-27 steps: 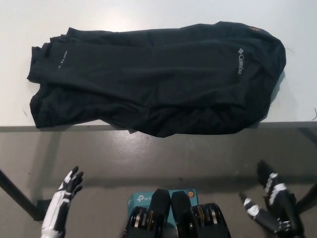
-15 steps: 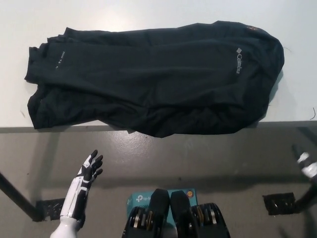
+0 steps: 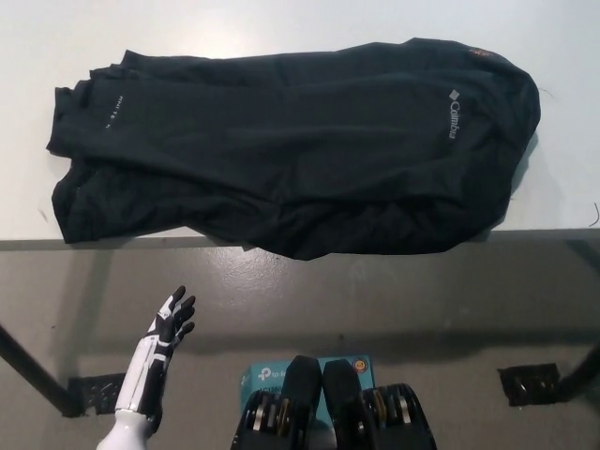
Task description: The robot grabs the right edges of the black jacket on the table, and folds it in half
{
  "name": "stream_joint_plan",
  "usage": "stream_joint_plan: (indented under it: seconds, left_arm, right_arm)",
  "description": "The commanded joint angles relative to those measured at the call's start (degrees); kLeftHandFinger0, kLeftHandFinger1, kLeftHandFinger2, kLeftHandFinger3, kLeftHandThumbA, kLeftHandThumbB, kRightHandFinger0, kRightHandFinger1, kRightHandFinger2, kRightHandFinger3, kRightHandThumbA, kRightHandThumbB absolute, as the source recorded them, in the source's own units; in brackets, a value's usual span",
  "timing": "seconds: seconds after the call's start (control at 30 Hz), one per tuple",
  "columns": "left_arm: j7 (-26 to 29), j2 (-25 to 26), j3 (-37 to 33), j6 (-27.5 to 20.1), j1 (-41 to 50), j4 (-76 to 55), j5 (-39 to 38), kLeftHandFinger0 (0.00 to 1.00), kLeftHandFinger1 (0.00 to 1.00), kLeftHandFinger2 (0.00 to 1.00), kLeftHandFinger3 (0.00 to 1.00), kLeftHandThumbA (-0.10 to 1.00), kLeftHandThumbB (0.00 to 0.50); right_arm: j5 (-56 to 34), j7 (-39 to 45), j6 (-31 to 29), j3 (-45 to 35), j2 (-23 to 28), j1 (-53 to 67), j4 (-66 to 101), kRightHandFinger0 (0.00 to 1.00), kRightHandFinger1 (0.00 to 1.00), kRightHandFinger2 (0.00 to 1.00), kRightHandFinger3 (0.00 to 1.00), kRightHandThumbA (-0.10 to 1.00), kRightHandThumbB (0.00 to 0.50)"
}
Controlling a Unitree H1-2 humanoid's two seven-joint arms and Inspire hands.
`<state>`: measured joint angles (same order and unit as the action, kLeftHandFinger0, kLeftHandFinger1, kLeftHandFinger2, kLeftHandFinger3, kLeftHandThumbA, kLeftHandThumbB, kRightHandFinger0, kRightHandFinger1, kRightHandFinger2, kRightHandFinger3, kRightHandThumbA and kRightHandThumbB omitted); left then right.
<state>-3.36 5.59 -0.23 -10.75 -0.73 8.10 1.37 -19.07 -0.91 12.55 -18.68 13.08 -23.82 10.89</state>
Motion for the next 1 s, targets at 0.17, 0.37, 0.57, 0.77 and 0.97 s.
stream_joint_plan:
  seconds: [0.17, 0.37, 0.57, 0.77, 0.97]
  left_arm:
    - [1.68, 1.2, 1.68, -3.84, -1.27, -1.08, 1.49, 1.0, 1.0, 1.0, 1.0, 1.0, 0.5]
    - [1.51, 1.23, 2.09, -3.36, -0.97, -1.59, 1.54, 1.0, 1.0, 1.0, 1.0, 1.0, 0.5]
    - [1.46, 1.29, 2.39, -2.98, -0.97, -1.78, 1.67, 1.0, 1.0, 1.0, 1.0, 1.0, 0.5]
    - [1.38, 1.43, 2.58, -3.3, -0.78, -1.95, 1.76, 1.0, 1.0, 1.0, 1.0, 1.0, 0.5]
    - [1.35, 1.81, 3.13, -3.63, -1.0, -1.76, 1.66, 1.0, 1.0, 1.0, 1.0, 1.0, 0.5]
  right_arm:
    - [-16.45, 7.48, 13.32, -6.39, 4.5, -24.13, -38.94, 1.0, 1.0, 1.0, 1.0, 1.0, 0.342]
    - [-18.62, 11.13, 11.33, -9.4, 2.71, -25.01, -49.97, 1.0, 1.0, 1.0, 1.0, 1.0, 0.35]
    - [-18.4, 13.07, 11.17, -10.66, 2.28, -25.56, -54.94, 1.0, 1.0, 1.0, 1.0, 1.0, 0.356]
    - [-17.89, 13.7, 10.44, -10.78, 2.46, -25.61, -57.2, 1.0, 1.0, 1.0, 1.0, 1.0, 0.365]
    - [-18.43, 13.04, 10.62, -11.15, 2.03, -25.48, -56.92, 1.0, 1.0, 1.0, 1.0, 1.0, 0.361]
